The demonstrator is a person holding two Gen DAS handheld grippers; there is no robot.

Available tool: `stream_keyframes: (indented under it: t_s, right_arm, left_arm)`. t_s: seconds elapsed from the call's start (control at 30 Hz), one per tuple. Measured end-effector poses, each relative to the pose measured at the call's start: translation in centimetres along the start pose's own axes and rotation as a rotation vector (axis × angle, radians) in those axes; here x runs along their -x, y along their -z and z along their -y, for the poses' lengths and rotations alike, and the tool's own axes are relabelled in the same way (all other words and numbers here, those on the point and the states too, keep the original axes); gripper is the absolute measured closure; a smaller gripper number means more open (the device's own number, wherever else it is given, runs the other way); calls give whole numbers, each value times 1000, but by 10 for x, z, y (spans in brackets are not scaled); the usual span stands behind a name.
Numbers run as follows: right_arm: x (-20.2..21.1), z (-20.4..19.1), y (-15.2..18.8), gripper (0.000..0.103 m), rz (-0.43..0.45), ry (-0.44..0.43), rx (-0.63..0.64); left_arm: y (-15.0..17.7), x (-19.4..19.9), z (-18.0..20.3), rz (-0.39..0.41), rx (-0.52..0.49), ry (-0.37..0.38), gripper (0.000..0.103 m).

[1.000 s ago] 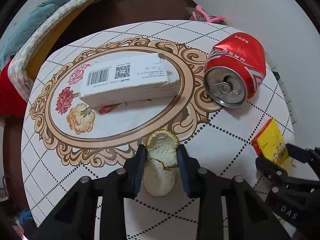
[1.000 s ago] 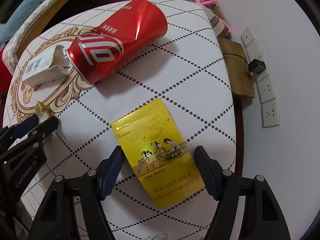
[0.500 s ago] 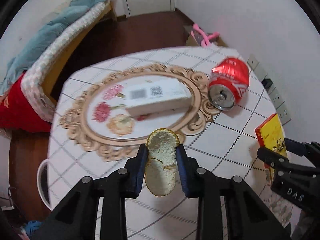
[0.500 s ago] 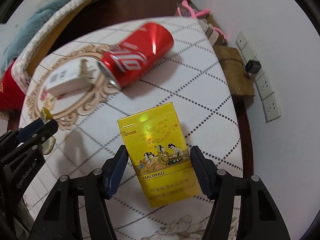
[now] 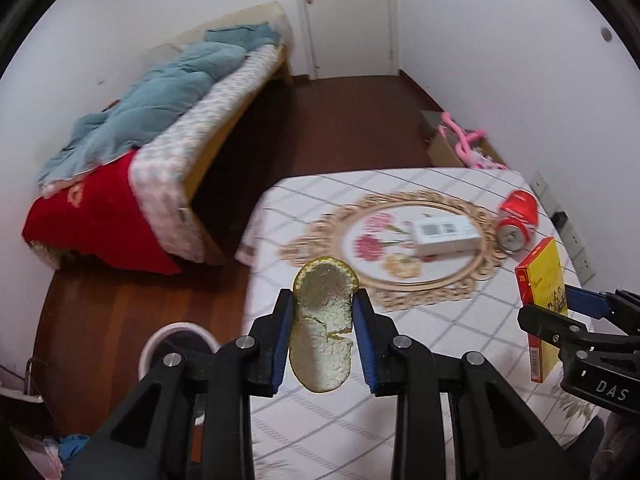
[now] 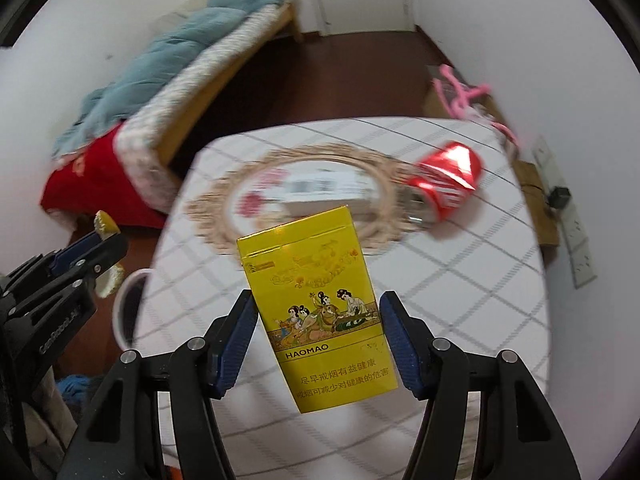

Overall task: Collect trash
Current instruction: 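Carry both items over the bin and open both tools to drop them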

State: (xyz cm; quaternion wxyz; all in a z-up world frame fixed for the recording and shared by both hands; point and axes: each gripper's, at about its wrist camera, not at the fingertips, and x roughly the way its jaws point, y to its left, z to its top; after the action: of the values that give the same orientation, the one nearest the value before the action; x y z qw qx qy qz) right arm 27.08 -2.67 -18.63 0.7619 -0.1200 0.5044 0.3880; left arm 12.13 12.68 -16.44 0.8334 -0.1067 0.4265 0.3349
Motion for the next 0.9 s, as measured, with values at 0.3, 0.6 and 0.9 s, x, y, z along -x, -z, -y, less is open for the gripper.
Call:
stream_keyframes:
  t_s: [0.3, 0.6, 0.9]
  right_arm:
    - [3, -135, 4, 39, 18, -151, 98]
    - [-72, -273, 10, 39, -110, -218, 235]
    - [-200, -367, 18, 40, -319, -180, 328]
  left_arm:
    - [24, 26, -126, 19, 111, -102, 77]
    - [65, -17, -241, -95, 231, -196, 77]
    - [103, -112, -315, -318, 299, -184, 77]
